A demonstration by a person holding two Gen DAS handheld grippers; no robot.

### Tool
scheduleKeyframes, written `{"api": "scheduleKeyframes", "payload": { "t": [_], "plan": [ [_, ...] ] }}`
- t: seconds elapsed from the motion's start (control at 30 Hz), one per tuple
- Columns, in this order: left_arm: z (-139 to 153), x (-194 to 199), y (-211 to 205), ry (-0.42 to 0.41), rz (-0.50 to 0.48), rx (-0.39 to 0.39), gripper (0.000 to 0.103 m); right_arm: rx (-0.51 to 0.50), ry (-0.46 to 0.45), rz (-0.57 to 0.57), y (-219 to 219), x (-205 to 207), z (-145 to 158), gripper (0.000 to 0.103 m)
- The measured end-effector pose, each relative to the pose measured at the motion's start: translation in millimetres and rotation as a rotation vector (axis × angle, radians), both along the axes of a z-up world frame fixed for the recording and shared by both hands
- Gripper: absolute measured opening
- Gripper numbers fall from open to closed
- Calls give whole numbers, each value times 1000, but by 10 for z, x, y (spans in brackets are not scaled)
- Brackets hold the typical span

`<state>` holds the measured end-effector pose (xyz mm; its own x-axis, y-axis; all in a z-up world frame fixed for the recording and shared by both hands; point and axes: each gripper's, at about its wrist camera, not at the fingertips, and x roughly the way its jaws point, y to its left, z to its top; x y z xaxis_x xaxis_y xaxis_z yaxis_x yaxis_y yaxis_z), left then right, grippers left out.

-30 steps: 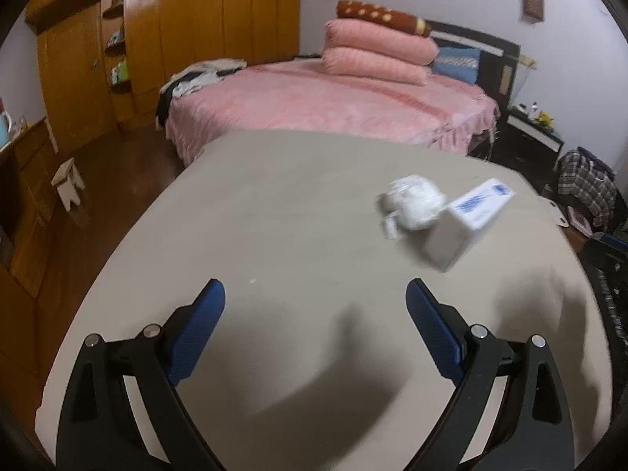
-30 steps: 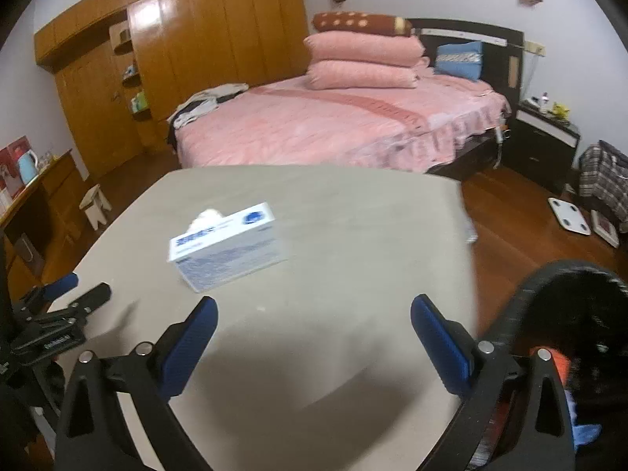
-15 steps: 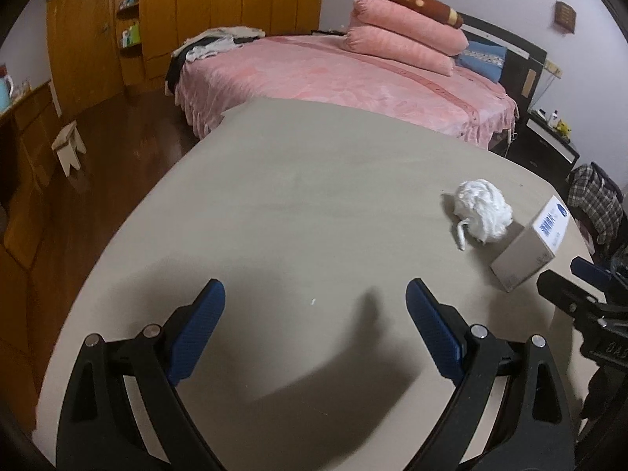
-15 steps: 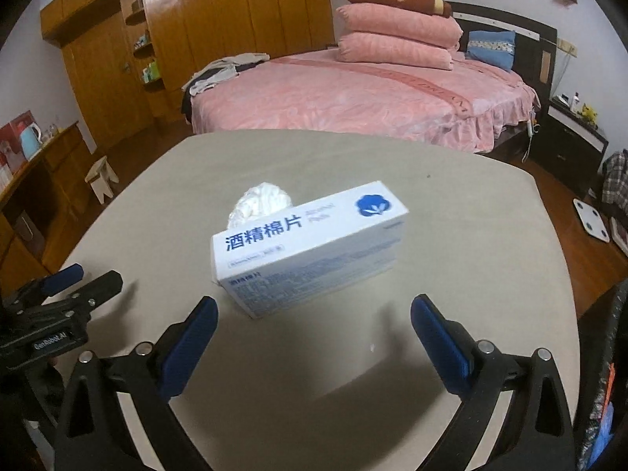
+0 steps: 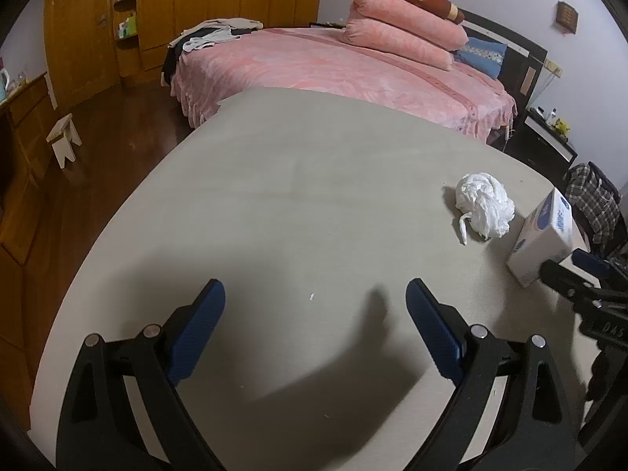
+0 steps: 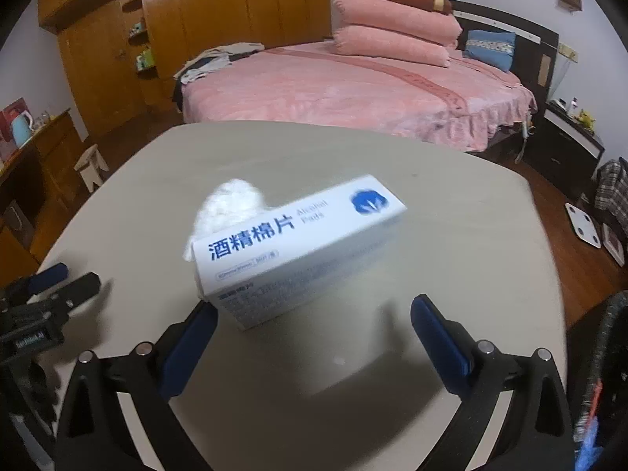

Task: Collect trash
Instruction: 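Grasp the white alcohol-pads box with the right tool and lift it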

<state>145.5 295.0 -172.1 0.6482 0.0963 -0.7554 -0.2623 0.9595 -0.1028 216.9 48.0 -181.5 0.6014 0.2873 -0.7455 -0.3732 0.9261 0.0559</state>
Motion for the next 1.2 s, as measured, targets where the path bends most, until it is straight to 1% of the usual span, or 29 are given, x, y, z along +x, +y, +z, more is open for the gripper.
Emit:
{"api": "scheduleKeyframes", "payload": {
  "t": [0.2,0.27,0.33,0.4,0.5,0.57,0.7,0.8,0.87,0.97,1.03,1.1,1.2],
  "plan": [
    [1,31,-24,8,-10,13,91,-68,-21,-40,-318,93,53,97],
    [5,34,-29,5,-11,14,91,-75,-29,-55,-405,100,76,97],
    [12,34,-33,0,-9,11,91,-61,-25,-55,-450,88,97,97],
    [19,36,-40,-8,-7,9,91,-9,-17,-38,-440,37,142,97],
    [24,39,-60,-14,-6,17,91,41,-16,-21,-363,4,159,97],
    [18,36,-58,-12,-4,20,91,48,-14,-22,-260,40,138,97],
    [17,36,-43,-9,2,12,91,24,-24,-69,-77,168,30,96],
    [-1,53,-26,1,6,1,91,-7,-16,-79,-17,227,-65,92],
    [-12,57,-3,4,9,-9,91,-8,-2,-73,-66,243,-83,81],
    [-14,66,-2,7,11,-15,91,-47,-15,-76,-189,211,-78,80],
    [-15,79,-29,12,6,-5,91,-62,-27,-83,-301,202,-61,80],
    [-3,82,-69,8,0,6,91,-56,-36,-89,-395,201,-40,80],
    [16,103,-130,0,-8,14,91,-16,-18,-97,-446,227,-39,80]
  ]
}}
